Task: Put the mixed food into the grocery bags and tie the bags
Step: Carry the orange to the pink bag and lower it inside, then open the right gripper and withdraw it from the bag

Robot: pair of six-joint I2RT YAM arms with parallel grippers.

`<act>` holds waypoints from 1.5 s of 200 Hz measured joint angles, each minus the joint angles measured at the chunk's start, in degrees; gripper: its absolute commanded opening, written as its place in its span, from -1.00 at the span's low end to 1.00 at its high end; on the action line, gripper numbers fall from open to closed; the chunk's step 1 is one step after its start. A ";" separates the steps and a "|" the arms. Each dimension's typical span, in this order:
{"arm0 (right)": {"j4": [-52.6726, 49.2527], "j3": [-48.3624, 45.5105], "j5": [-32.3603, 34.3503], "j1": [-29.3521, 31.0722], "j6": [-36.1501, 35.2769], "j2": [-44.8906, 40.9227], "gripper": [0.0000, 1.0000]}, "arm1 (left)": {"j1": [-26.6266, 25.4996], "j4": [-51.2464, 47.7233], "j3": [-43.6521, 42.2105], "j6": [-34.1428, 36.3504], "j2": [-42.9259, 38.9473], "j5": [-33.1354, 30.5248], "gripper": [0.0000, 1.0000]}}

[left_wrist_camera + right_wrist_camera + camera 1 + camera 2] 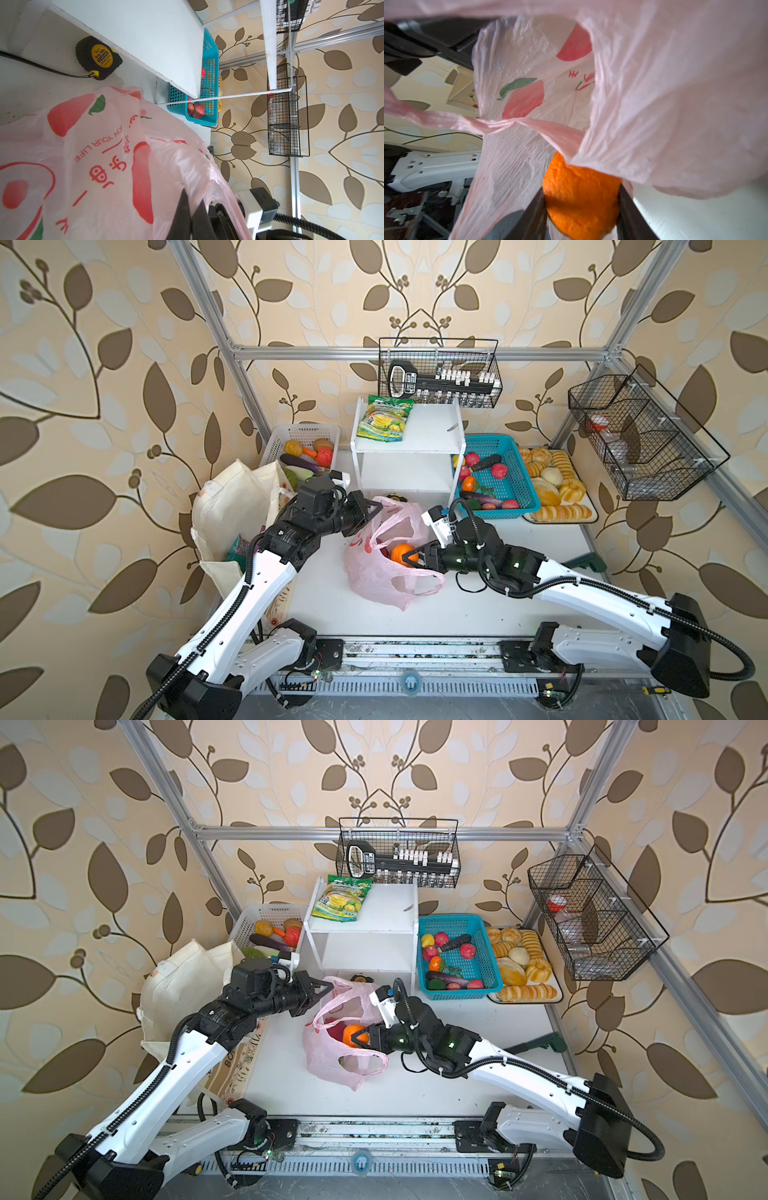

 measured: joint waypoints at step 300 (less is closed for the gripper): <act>1.36 -19.67 7.26 1.68 -19.06 -43.80 0.37 | 0.00 1.46 -0.33 -2.67 -0.02 -1.16 -1.00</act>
